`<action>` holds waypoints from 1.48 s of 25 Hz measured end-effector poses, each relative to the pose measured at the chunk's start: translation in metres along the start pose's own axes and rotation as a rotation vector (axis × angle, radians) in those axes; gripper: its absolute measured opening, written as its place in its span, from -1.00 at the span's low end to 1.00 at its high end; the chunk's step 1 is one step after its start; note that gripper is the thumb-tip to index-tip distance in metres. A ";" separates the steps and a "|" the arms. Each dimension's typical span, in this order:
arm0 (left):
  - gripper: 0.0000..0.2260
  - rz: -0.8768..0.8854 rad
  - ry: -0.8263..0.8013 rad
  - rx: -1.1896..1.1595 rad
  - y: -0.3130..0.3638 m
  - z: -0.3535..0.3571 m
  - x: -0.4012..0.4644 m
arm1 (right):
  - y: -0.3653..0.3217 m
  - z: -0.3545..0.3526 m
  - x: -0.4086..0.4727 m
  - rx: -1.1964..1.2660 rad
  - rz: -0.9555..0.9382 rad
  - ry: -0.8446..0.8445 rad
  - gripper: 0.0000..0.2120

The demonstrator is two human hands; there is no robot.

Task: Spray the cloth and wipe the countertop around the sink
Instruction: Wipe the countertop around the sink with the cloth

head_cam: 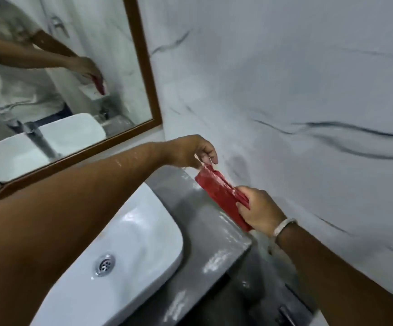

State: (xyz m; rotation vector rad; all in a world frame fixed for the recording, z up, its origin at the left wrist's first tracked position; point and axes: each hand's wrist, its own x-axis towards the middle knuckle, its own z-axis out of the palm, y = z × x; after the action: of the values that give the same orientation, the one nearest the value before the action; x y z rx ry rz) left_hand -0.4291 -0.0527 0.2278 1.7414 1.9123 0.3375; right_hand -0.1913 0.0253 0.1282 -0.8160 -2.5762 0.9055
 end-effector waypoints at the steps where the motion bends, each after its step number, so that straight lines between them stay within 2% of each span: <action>1: -0.68 -0.055 0.122 0.085 -0.042 -0.004 0.000 | -0.006 0.029 0.026 -0.086 -0.012 -0.028 -0.71; 3: -0.68 -0.250 0.322 0.191 -0.135 0.000 0.000 | -0.001 0.100 0.072 -0.154 -0.038 -0.282 -0.54; 5: -0.70 -0.485 0.357 0.254 -0.213 0.026 -0.010 | 0.019 0.169 0.097 -0.318 -0.054 -0.611 -0.37; 6: -0.64 -0.548 0.326 0.307 -0.245 0.041 -0.015 | 0.032 0.196 0.105 -0.443 -0.022 -0.664 -0.30; 8: -0.45 -0.513 0.249 0.446 -0.300 0.065 -0.021 | 0.051 0.234 0.119 -0.600 -0.038 -0.628 -0.22; 9: -0.39 -0.454 0.227 0.473 -0.317 0.073 -0.021 | 0.058 0.250 0.127 -0.674 -0.150 -0.584 -0.20; 11: -0.33 -0.367 0.224 0.467 -0.337 0.084 -0.015 | 0.059 0.283 0.147 -0.762 -0.322 -0.553 -0.26; 13: -0.29 -0.351 0.269 0.448 -0.339 0.090 -0.010 | 0.052 0.318 0.181 -0.685 -0.396 -0.552 -0.33; 14: -0.28 -0.357 0.305 0.445 -0.342 0.093 -0.008 | 0.039 0.338 0.210 -0.681 -0.416 -0.620 -0.34; 16: -0.27 -0.386 0.330 0.451 -0.349 0.098 -0.004 | 0.021 0.380 0.284 -0.777 -0.558 -0.562 -0.34; 19: -0.24 -0.441 0.332 0.447 -0.355 0.102 -0.003 | 0.005 0.385 0.392 -0.782 -0.340 -0.362 -0.41; 20: -0.23 -0.443 0.315 0.448 -0.355 0.101 -0.002 | 0.013 0.374 0.394 -0.812 -0.300 -0.340 -0.42; 22: -0.21 -0.443 0.263 0.434 -0.353 0.099 -0.001 | 0.053 0.338 0.330 -0.863 -0.255 -0.337 -0.45; 25: -0.19 -0.435 0.247 0.403 -0.350 0.094 -0.003 | 0.129 0.277 0.157 -0.835 -0.201 -0.211 -0.41; 27: -0.19 -0.426 0.235 0.410 -0.349 0.094 -0.002 | 0.147 0.257 0.122 -0.772 -0.195 -0.270 -0.42; 28: -0.19 -0.429 0.248 0.419 -0.350 0.095 -0.002 | 0.142 0.260 0.141 -0.752 -0.227 -0.311 -0.44; 30: -0.19 -0.433 0.269 0.425 -0.352 0.098 -0.002 | 0.102 0.294 0.218 -0.743 -0.301 -0.233 -0.45; 34: -0.18 -0.435 0.306 0.488 -0.358 0.103 0.000 | 0.031 0.363 0.384 -0.603 -0.137 -0.324 -0.42; 35: -0.18 -0.429 0.316 0.502 -0.360 0.102 0.001 | 0.027 0.366 0.390 -0.642 -0.132 -0.348 -0.42; 37: -0.18 -0.418 0.299 0.491 -0.358 0.099 0.000 | 0.056 0.343 0.327 -0.727 -0.175 -0.359 -0.42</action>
State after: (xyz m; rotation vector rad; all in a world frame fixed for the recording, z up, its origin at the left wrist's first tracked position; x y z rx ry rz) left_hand -0.6787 -0.1189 -0.0392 1.5699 2.6883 -0.0396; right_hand -0.5786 0.0917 -0.1415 -0.6015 -3.2793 0.0300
